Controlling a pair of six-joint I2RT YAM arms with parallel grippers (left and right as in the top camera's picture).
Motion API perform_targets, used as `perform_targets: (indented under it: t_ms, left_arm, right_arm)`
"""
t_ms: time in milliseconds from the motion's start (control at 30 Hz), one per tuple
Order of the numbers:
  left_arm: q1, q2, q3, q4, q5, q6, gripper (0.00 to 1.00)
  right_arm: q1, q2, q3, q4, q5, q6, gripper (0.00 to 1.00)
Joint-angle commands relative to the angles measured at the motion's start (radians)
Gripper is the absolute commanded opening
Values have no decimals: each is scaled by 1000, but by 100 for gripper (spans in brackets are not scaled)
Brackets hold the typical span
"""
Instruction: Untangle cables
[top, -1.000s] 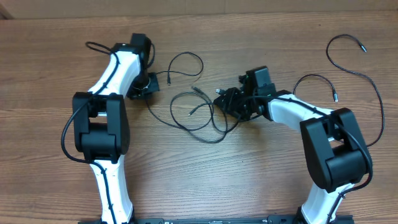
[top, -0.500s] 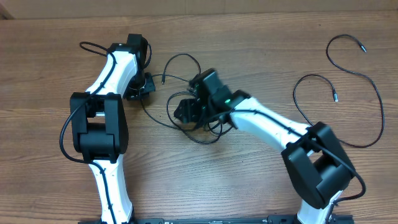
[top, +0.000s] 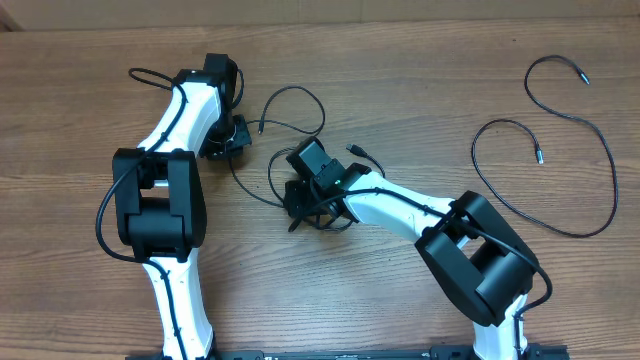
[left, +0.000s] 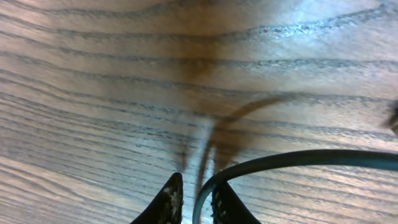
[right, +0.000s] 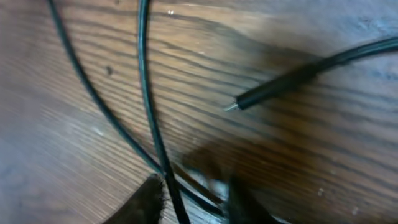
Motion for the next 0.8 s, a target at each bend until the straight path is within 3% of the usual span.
perform_targets:
  t_ms: [0, 333, 500, 567, 600, 767]
  left_arm:
    - [4, -6, -9, 1, 31, -14, 17]
    - [4, -6, -9, 10, 41, -14, 18]
    - [3, -6, -9, 34, 83, -14, 18]
    - [2, -6, -9, 34, 83, -14, 18]
    - [2, -6, -9, 31, 83, -14, 19]
    - [0, -6, -9, 31, 84, -14, 19]
  right_arm:
    - [6, 3, 5, -9, -12, -1, 25]
    - [6, 3, 5, -59, -17, -2, 27]
    - [6, 3, 5, -68, -42, -2, 39]
    - [6, 3, 5, -68, -42, -2, 39]
    - [6, 3, 5, -69, -43, -2, 31]
    - [6, 3, 5, -72, -172, -2, 31]
